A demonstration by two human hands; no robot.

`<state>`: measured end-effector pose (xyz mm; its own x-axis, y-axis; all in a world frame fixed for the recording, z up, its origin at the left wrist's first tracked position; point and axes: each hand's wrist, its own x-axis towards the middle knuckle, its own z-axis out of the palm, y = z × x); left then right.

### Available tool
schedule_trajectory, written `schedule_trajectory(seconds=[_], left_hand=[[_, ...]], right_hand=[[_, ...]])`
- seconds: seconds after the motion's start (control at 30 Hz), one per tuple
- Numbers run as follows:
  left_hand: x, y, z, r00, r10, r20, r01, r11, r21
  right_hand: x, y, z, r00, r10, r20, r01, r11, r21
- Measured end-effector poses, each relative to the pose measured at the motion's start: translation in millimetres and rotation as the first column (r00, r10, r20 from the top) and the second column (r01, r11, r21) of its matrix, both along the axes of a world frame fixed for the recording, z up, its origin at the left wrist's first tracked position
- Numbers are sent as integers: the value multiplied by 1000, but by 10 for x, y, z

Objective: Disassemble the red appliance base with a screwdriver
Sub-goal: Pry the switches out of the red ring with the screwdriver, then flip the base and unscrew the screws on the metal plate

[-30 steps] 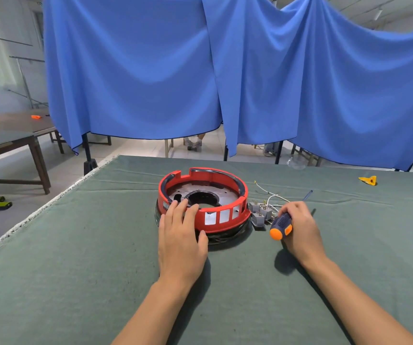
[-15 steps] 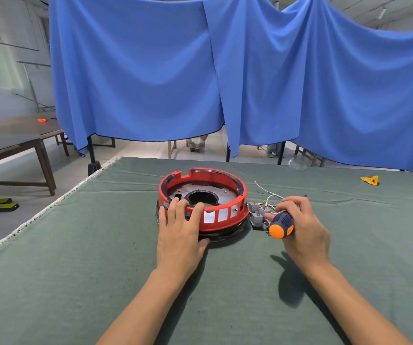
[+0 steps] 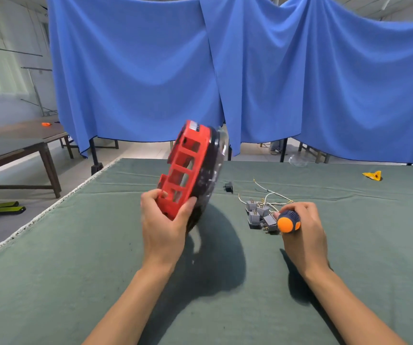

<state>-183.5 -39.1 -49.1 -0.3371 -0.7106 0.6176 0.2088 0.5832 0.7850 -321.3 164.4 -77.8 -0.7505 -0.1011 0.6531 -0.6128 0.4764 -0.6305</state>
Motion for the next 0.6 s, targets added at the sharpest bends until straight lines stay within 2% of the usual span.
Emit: schedule_trajectory(seconds=[0.1, 0.2, 0.3, 0.4, 0.5, 0.6], left_hand=[[15, -27, 76, 990, -22, -136, 48, 980, 194], [-4, -110, 80, 978, -19, -208, 107, 900, 423], [-32, -202, 53, 948, -85, -308, 275, 710, 648], [-3, -234, 2, 906, -184, -380, 419, 504, 755], [25, -257, -73, 882, -275, -383, 462, 345, 817], [70, -268, -75, 890, -288, -354, 429, 261, 865]], right_hand=[[7, -20, 7, 998, 46, -31, -48, 998, -38], [9, -24, 13, 992, 102, -75, -108, 991, -83], [26, -20, 27, 985, 126, -122, -141, 982, -124], [49, -19, 62, 969, 124, -213, -162, 971, -174], [85, -22, 106, 941, 170, -293, -233, 952, -197], [139, -45, 153, 922, 204, -330, -287, 930, -228]])
